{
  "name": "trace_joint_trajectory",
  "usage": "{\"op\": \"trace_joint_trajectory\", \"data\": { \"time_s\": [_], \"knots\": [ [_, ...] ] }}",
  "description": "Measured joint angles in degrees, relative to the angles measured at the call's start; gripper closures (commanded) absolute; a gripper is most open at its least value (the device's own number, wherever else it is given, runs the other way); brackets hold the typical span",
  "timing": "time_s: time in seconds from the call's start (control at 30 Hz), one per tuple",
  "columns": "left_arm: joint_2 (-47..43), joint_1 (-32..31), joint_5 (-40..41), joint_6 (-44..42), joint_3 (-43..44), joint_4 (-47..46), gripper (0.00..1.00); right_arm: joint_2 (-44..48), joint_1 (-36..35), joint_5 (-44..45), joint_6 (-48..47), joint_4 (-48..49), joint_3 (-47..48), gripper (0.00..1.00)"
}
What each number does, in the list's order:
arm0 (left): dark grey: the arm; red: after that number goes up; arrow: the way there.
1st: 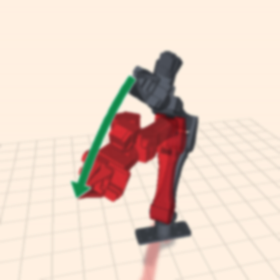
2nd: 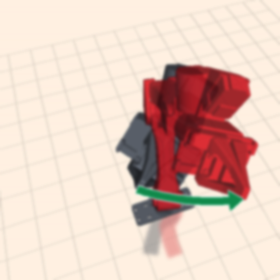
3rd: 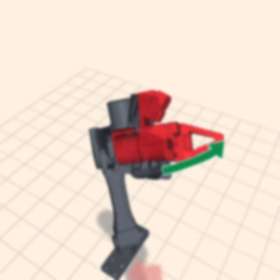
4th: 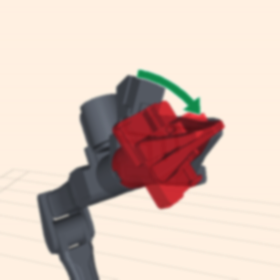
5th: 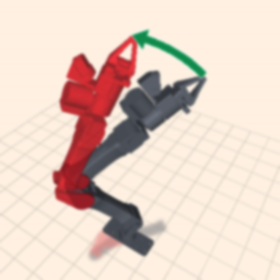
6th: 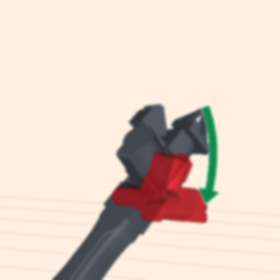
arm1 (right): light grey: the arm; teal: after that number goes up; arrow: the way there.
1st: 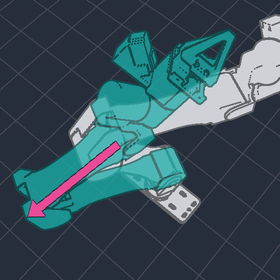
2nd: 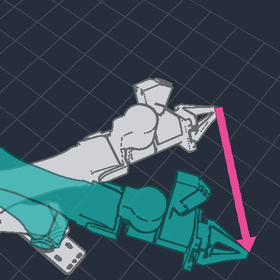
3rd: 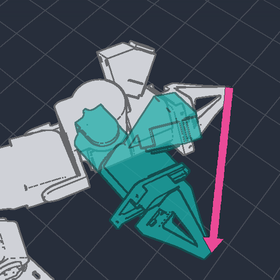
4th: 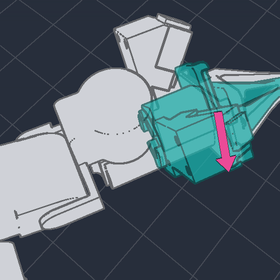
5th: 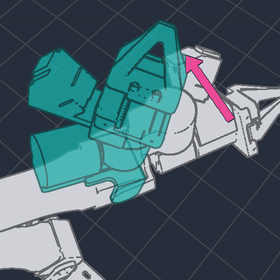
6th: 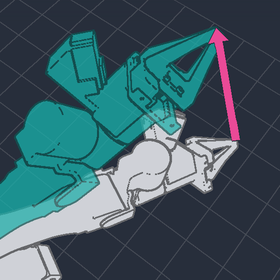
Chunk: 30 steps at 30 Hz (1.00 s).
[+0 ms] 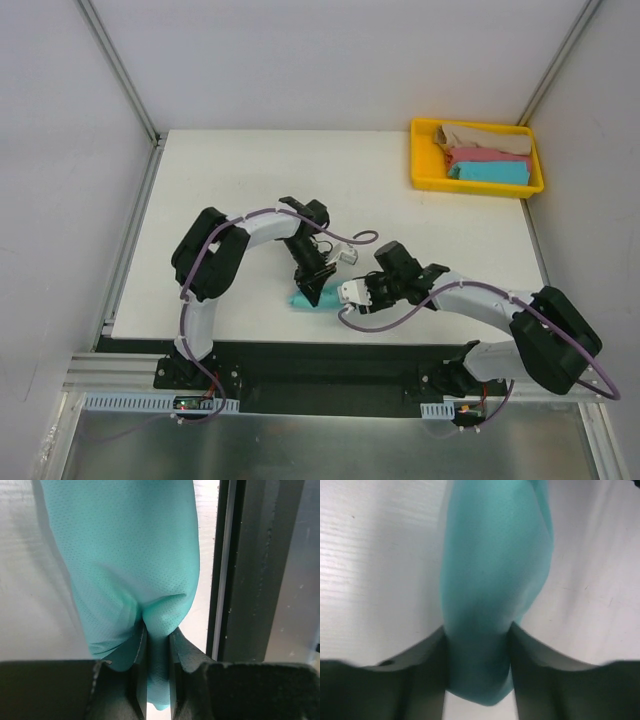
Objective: Roll the t-shirts
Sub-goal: Roll the T-shirt to the center of the board.
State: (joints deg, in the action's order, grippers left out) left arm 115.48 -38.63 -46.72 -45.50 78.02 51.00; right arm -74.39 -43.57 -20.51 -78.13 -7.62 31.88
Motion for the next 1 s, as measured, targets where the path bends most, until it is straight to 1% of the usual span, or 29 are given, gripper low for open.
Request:
{"op": "trace_joint_trajectory", "data": {
  "time_s": [0.07,0.17,0.33,0.4,0.47,0.5,0.53,0.6,0.63,0.7,0.73,0.77,0.83,0.87,1.0],
  "knots": [
    [0.7,0.8,-1.2,0.1,0.3,1.0,0.99,-2.0,0.0,0.0,-1.1,-2.6,2.8,0.8],
    [1.9,2.2,-3.1,0.6,0.6,2.4,0.96,-6.8,0.9,-1.2,-2.5,-9.9,9.7,0.85],
    [3.4,5.2,-7.0,2.9,0.6,3.0,0.94,-16.8,4.6,-6.7,-5.5,-24.6,21.8,0.86],
    [4.2,6.6,-8.4,4.2,0.6,3.2,0.93,-21.0,5.3,-8.3,-6.3,-30.0,26.2,0.88],
    [5.5,8.2,-9.8,5.4,0.7,3.9,0.91,-26.6,6.0,-10.0,-6.7,-36.5,31.8,0.89],
    [6.2,9.0,-10.3,6.0,0.7,4.2,0.89,-29.0,6.4,-10.9,-6.7,-39.1,34.3,0.89],
    [6.7,9.7,-10.9,6.4,0.7,4.6,0.85,-31.0,7.1,-12.0,-6.8,-41.8,36.6,0.89],
    [7.0,10.9,-11.6,7.0,0.7,4.9,0.8,-33.6,7.9,-13.6,-6.6,-44.9,39.2,0.89],
    [7.0,11.3,-11.8,7.2,0.7,4.8,0.75,-34.8,8.2,-14.4,-6.5,-46.5,40.5,0.89],
    [6.6,12.3,-11.8,7.6,0.7,4.4,0.71,-37.3,8.5,-15.5,-5.4,-49.3,43.0,0.89],
    [5.7,13.0,-11.7,8.1,0.1,3.4,0.7,-38.4,8.6,-16.1,-4.5,-50.5,44.1,0.9],
    [4.6,13.7,-11.4,8.4,-0.7,2.7,0.65,-39.0,8.6,-16.4,-3.8,-51.3,44.7,0.9],
    [0.7,15.1,-10.6,8.9,-3.3,0.8,0.63,-40.2,8.6,-16.7,-2.3,-52.9,45.7,0.9],
    [-1.7,15.7,-9.7,9.3,-4.7,-0.2,0.6,-40.7,8.6,-16.6,-1.6,-53.7,46.0,0.91],
    [-10.8,17.4,-7.3,12.0,-9.8,-3.9,0.6,-43.6,8.7,-16.2,2.4,-58.6,47.7,0.92]
  ]
}}
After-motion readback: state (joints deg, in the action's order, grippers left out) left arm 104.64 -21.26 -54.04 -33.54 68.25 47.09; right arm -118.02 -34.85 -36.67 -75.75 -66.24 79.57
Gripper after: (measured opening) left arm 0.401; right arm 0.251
